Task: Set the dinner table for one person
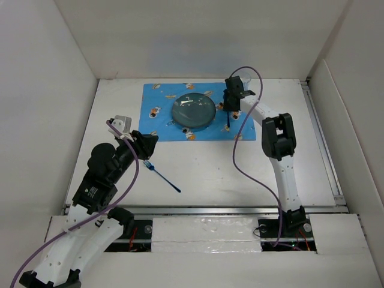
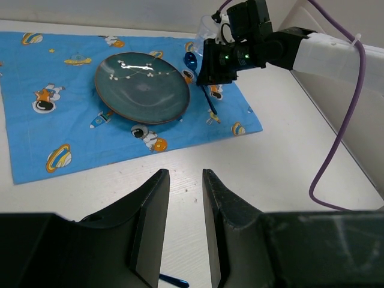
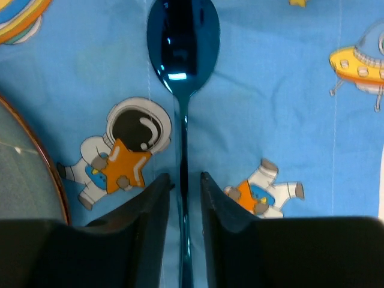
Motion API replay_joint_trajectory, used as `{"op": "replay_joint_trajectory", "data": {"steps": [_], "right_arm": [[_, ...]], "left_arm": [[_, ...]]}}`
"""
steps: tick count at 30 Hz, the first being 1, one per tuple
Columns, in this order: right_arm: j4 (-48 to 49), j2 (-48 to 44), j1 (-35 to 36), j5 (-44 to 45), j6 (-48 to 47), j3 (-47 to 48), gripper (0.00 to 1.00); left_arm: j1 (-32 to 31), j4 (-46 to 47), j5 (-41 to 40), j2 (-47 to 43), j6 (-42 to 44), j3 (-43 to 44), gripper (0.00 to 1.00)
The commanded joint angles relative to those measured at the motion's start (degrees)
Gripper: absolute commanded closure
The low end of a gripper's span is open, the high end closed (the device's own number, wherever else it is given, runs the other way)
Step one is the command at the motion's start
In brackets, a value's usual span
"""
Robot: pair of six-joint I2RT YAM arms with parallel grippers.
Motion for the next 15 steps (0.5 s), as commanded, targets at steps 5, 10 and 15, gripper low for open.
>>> {"op": "replay_joint_trajectory", "data": {"steps": [5,10,15], "right_arm": [[4.00,-14.72,-0.11,2.33,-1.02,-6.02,0.55],[12.58,-31.04,6.54,1.46,-3.92,-21.34,0.84],[34.43,-42.59,25.47,-3.75,-0.79,-49.80,1.00]], "left_arm": [[0.20,2.20,0.41,-0.28,0.58,0.49,0.74],[0.20,2.64,0.32,-0.45,0.58,0.49,0.74],[0.20,2.37,-2.39,-2.82,-0.03,0.40,1.00]]}}
